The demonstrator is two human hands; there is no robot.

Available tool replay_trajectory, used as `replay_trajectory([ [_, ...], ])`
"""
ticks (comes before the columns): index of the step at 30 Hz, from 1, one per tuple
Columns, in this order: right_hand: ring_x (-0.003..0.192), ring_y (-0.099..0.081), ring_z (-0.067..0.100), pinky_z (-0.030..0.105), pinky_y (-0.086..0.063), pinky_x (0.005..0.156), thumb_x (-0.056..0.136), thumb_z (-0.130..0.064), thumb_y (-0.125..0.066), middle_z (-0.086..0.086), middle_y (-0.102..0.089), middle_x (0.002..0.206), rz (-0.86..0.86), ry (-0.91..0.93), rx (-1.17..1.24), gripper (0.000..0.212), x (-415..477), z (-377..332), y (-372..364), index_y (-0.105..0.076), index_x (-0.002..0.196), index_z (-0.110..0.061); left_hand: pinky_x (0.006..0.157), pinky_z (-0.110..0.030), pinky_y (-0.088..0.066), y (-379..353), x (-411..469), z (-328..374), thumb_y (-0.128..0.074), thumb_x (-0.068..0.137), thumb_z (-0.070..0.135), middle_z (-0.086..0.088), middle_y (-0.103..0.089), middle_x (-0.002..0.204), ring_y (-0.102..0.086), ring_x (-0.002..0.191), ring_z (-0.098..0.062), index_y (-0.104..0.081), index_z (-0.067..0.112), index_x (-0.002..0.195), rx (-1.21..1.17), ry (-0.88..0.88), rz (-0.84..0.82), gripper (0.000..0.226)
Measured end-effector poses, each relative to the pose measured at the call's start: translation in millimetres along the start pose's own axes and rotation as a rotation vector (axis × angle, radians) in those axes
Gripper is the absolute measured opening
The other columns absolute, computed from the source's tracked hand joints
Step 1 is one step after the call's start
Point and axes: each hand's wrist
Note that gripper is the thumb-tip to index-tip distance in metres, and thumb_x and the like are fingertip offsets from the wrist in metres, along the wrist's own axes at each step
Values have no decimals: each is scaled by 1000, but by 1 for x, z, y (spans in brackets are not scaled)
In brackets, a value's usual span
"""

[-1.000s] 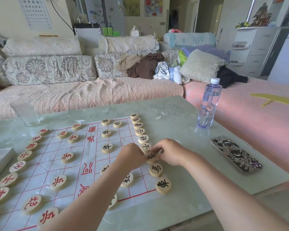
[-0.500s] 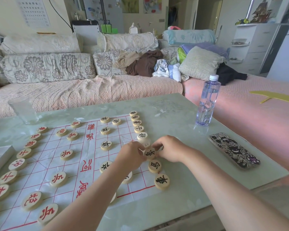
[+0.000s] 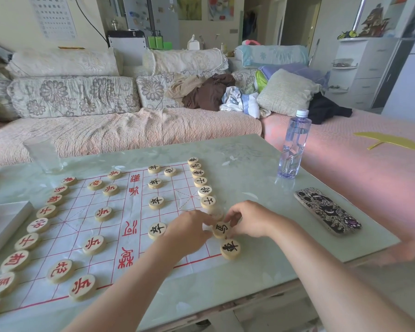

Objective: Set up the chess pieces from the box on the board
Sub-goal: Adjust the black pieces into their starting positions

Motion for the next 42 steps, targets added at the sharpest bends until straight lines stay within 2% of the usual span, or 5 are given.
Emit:
replay_trajectory([
  [9, 70, -55, 0, 15, -44, 62, 82, -15, -77, -4, -70, 99, -18, 6, 3, 31, 3, 6, 5, -70, 111, -26, 81, -28, -52, -3, -5, -1, -66, 84, 25, 20, -64, 101, -57, 82, -6, -66, 35, 104, -25, -6, -2, 22],
  [17, 73, -57, 1, 16, -45, 66, 73, -28, -88, -9, -68, 95, -6, 37, -7, 36, 3, 7, 3, -71, 104, -30, 71, -23, -47, -10, -4, 3, -65, 85, 28, 21, -65, 98, -57, 81, -7, -63, 38, 108, -48, 29, 28, 25],
  [32, 81, -59, 7, 17, -43, 65, 80, -28, -81, -10, -66, 96, -11, 45, -55, 37, -1, 5, 5, -69, 114, -27, 78, -26, -48, -9, -7, 10, -71, 81, 32, 19, -63, 109, -55, 88, -9, -59, 37, 118, -11, 25, 47, 39],
  [37, 82, -61, 7, 17, -44, 63, 82, -26, -72, -10, -68, 98, 42, 33, -32, 19, -20, 4, 13, -66, 99, -33, 81, -24, -46, -11, -23, 7, -69, 82, 27, 17, -59, 105, -54, 95, -8, -60, 36, 113, 8, -63, 116, 33],
  [42, 86, -67, 11, 21, -50, 66, 62, -47, -88, -12, -68, 97, -112, -10, -86, 47, -40, 4, 9, -65, 101, -34, 83, -25, -44, -19, -37, 12, -67, 81, 38, 19, -63, 100, -53, 94, -6, -63, 37, 107, -8, -143, 109, 26],
])
Point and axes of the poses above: each hand's wrist, its own x-axis towards the middle knuckle, its own y-axis out of the back of the hand, z = x × y
